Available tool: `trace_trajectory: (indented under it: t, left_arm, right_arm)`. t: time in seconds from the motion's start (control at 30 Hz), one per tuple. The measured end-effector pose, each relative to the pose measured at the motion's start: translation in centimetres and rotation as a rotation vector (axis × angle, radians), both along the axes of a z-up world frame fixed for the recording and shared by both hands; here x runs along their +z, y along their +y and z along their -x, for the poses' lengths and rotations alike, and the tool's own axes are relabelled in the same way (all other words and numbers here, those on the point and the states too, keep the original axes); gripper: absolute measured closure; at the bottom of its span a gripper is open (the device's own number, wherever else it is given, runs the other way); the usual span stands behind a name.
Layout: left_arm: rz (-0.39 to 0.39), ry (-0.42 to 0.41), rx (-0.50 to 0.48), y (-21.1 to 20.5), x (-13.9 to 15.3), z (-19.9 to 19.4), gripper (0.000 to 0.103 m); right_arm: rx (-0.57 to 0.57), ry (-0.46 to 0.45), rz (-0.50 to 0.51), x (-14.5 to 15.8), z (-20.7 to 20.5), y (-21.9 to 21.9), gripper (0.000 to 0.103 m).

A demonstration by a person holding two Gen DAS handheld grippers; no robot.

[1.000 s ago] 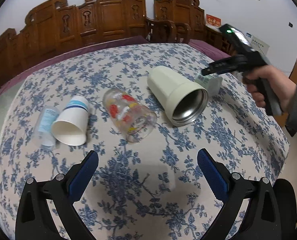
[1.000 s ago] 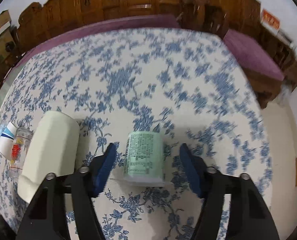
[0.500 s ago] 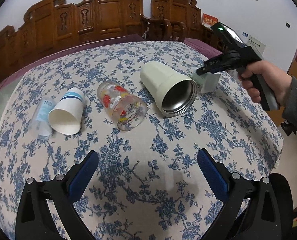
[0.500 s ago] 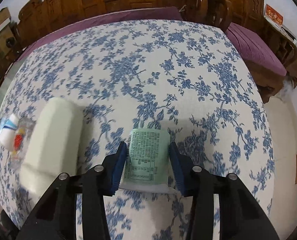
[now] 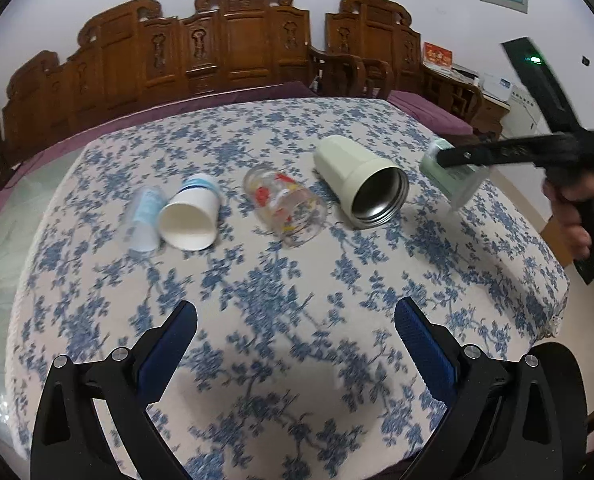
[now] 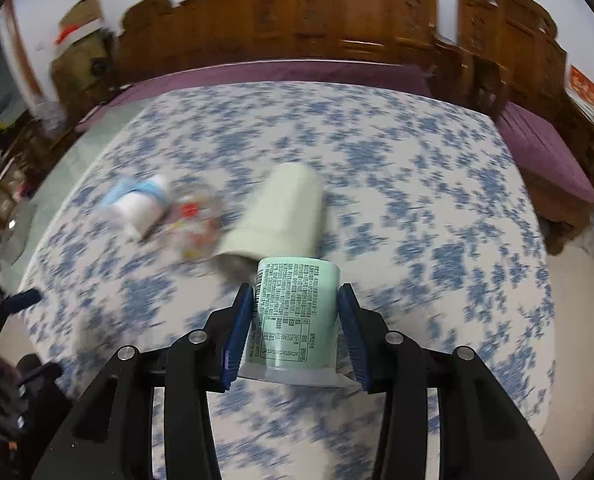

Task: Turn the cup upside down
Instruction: 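Close the right gripper on the pale green cup and lift it, then rotate the held green cup upside down with the right gripper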

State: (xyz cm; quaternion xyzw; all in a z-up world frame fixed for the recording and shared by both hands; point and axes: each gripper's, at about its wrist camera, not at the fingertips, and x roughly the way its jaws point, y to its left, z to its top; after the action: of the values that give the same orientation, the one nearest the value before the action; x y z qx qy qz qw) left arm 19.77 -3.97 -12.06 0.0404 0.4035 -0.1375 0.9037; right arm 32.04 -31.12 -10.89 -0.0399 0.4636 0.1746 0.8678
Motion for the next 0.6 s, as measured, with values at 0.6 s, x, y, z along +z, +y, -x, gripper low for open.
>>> trace_trajectory:
  t: [0.6]
  left_arm:
    - [-0.020, 0.024, 0.144, 6.5, -0.5, 1.9, 0.008]
  right_arm:
    - [0.155, 0.141, -0.059, -7.4, 8.2, 11.9, 0.056]
